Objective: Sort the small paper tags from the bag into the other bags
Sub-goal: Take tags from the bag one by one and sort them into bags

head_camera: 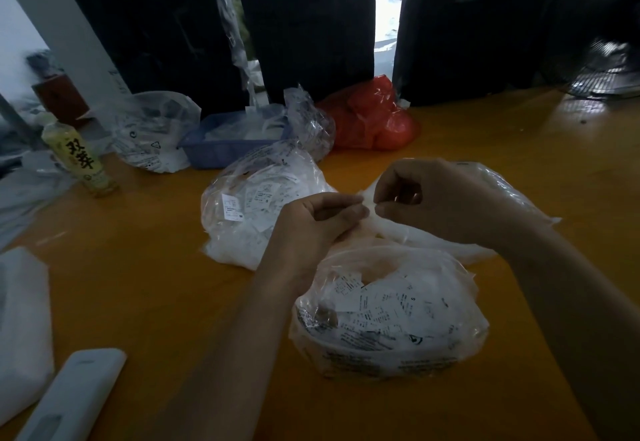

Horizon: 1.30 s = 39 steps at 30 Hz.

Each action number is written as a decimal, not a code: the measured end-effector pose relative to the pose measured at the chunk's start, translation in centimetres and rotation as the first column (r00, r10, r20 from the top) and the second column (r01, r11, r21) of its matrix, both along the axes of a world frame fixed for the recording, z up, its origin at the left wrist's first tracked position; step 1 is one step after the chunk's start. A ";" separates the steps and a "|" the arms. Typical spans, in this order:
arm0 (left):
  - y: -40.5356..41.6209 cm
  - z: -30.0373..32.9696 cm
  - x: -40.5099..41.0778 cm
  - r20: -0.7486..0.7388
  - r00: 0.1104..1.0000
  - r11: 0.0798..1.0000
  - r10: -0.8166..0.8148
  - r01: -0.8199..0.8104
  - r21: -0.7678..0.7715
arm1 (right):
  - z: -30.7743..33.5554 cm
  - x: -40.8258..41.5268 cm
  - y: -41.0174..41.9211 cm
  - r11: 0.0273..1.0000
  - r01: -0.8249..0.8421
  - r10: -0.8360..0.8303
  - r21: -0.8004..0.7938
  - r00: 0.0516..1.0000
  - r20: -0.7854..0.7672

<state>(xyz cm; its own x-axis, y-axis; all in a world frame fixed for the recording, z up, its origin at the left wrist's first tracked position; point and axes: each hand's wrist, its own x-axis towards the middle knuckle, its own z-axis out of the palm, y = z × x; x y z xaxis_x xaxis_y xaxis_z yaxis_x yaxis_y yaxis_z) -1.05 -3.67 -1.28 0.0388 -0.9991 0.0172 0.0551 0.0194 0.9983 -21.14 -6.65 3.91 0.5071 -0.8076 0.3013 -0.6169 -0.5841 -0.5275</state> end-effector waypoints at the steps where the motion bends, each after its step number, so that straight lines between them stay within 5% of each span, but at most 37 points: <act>1: 0.0 0.0 0.0 -0.009 1.000 1.000 -0.007 0.007 0.001 | -0.1 0.0 -0.1 1.000 -0.014 0.014 0.005 1.000 -0.002; 11: -0.1 0.1 0.2 -0.051 0.999 1.000 -0.004 0.005 0.005 | -0.6 -0.1 -1.3 0.987 0.151 -0.159 0.050 0.945 0.287; 16: 0.1 0.1 -0.1 0.036 0.998 0.998 -0.049 0.048 0.028 | -1.2 0.3 -1.0 0.985 0.046 -0.064 0.164 0.992 0.111; 22: -0.2 0.1 0.8 0.105 0.994 0.997 0.011 -0.019 0.077 | -1.8 -0.1 -2.0 0.966 0.240 -0.256 0.094 0.936 0.240; 24: -0.3 0.2 1.2 0.064 0.996 0.993 0.057 -0.063 0.098 | -2.1 -0.2 -2.2 0.963 0.269 -0.269 0.019 0.954 0.134; 26: -0.5 0.4 1.4 -0.008 0.996 0.990 0.091 -0.090 0.113 | -2.8 0.7 -1.9 0.997 0.079 -0.076 0.018 0.989 -0.128; 29: -0.7 0.4 1.2 -0.167 0.983 0.987 0.080 -0.055 0.149 | -5.5 3.5 -0.5 0.961 -0.155 0.245 0.231 0.866 -0.437; 33: -0.7 0.4 0.6 -0.411 0.910 0.987 0.062 0.005 0.159 | -9.1 5.9 0.5 0.986 -0.128 0.164 0.103 0.830 -0.533; 39: -0.7 0.3 0.2 -0.450 0.892 0.986 0.051 0.026 0.164 | -9.6 5.9 0.1 0.984 -0.168 0.174 0.063 0.813 -0.555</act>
<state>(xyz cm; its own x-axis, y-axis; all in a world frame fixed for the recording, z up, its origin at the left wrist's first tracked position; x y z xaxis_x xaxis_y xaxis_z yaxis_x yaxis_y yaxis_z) -0.89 -4.39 -0.98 0.0162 -0.9860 -0.1662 0.5011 -0.1358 0.8547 -15.27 -6.57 -5.69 0.7158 -0.6934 -0.0827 -0.6975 -0.7043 -0.1318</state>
